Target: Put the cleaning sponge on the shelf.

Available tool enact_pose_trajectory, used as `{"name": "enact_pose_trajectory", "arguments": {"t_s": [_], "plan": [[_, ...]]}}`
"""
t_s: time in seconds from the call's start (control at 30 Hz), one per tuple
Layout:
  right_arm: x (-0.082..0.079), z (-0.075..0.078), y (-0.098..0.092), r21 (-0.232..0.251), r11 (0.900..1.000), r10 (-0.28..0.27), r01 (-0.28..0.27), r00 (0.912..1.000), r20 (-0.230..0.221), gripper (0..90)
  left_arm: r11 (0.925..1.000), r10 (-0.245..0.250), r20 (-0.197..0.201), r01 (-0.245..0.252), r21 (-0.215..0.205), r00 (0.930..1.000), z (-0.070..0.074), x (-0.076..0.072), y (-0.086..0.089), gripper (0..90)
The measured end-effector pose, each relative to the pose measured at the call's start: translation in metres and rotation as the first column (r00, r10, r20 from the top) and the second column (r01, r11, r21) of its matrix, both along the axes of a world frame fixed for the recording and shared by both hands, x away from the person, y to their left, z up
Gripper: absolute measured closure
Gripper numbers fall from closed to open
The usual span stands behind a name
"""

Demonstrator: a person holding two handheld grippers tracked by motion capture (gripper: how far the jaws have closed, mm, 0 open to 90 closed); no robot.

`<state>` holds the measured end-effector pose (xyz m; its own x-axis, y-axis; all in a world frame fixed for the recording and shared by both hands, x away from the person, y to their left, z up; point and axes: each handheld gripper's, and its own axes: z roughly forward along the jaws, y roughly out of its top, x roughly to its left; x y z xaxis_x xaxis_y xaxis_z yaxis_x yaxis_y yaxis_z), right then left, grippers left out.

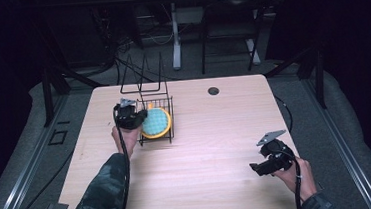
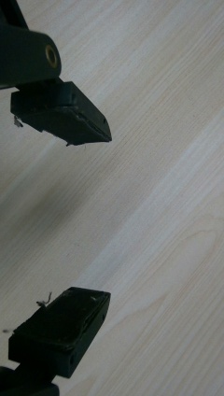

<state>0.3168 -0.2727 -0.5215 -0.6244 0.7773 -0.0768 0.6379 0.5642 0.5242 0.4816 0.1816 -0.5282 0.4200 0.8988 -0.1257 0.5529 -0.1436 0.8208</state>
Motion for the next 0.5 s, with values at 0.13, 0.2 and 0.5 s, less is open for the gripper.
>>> {"name": "enact_pose_trajectory", "arguments": {"t_s": [0.13, 0.2, 0.5], "plan": [[0.0, -0.0002, 0.0003, -0.001, 1.0, 0.001, -0.001, 1.0, 0.0, 18.4, 1.0, -0.008, -0.026, 0.009, 0.003, 0.9996, -0.0032, 0.0032, -0.0024, 85.0], [0.0, -0.0003, 0.0003, -0.001, 1.0, 0.002, -0.002, 1.0, -0.001, 18.4, 0.9998, -0.017, -0.033, 0.018, 0.009, 0.9993, -0.0052, 0.0045, -0.0041, 83.5], [-0.0009, 0.0008, -0.0002, 0.005, 1.0, -0.001, 0.001, 1.0, 0.005, 18.4, 1.0, -0.005, -0.051, 0.006, 0.003, 0.9987, -0.0036, 0.0055, -0.0037, 59.1]]}}
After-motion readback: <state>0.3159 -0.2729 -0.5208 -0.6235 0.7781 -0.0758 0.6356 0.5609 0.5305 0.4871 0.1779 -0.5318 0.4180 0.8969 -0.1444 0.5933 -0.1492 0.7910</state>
